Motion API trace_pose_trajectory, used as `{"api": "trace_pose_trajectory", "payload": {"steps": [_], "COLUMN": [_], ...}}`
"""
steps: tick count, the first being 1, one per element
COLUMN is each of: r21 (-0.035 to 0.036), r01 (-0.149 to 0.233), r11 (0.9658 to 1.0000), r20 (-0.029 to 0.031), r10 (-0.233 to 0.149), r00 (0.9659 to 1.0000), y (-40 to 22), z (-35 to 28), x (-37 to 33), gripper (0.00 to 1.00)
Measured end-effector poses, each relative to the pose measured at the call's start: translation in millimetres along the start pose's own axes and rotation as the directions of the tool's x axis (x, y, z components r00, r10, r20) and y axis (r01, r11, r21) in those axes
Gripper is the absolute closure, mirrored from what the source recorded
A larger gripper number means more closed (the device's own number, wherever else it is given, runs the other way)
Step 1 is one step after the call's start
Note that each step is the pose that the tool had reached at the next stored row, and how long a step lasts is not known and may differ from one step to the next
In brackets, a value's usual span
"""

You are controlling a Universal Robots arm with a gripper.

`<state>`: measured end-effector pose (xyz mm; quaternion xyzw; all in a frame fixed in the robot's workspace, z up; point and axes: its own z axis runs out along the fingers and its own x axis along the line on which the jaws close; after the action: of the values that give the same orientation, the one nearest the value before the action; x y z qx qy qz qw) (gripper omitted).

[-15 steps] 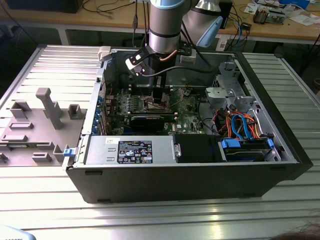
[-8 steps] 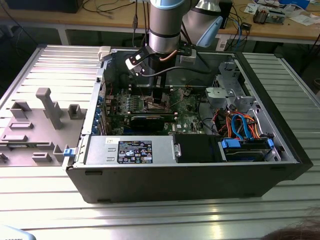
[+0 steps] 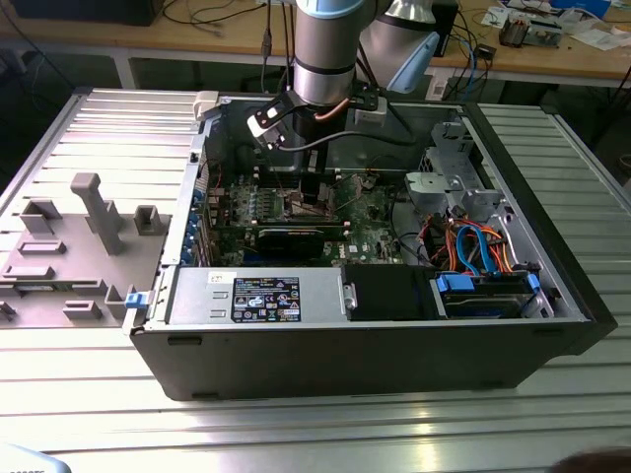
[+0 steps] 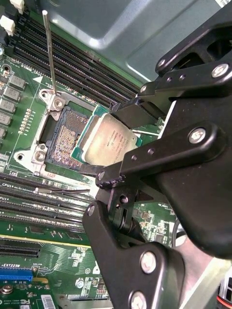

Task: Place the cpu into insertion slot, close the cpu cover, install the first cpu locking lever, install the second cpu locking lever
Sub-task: 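Install the second cpu locking lever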

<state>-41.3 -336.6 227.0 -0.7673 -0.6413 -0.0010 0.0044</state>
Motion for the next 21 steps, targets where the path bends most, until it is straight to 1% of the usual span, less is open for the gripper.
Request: {"api": "trace_pose_trajectory", "payload": {"steps": [8, 9, 11, 13, 14, 15, 18, 21], "r21": [-0.0001, -0.0002, 0.0001, 0.0004, 0.0006, 0.0007, 0.0011, 0.0011], "r01": [-0.006, 0.006, 0.041, 0.077, 0.097, 0.12, 0.164, 0.165], "r11": [1.0, 1.0, 0.9991, 0.997, 0.9952, 0.9928, 0.9865, 0.9863], "r20": [0.0006, 0.0004, 0.0007, 0.001, 0.0011, 0.0012, 0.0015, 0.002], "r10": [0.006, -0.006, -0.041, -0.077, -0.097, -0.12, -0.164, -0.165], "r00": [1.0, 1.0, 0.9991, 0.997, 0.9952, 0.9928, 0.9865, 0.9863], "y": [-0.1, -0.1, -0.1, -0.1, -0.2, -0.2, -0.2, -0.2], "z": [0.2, 0.3, 0.3, 0.3, 0.4, 0.4, 0.4, 0.5], "x": [0.0, 0.2, 0.4, 0.6, 0.7, 0.8, 0.9, 0.9], "gripper": [0.45, 0.45, 0.45, 0.45, 0.45, 0.45, 0.45, 0.45]}}
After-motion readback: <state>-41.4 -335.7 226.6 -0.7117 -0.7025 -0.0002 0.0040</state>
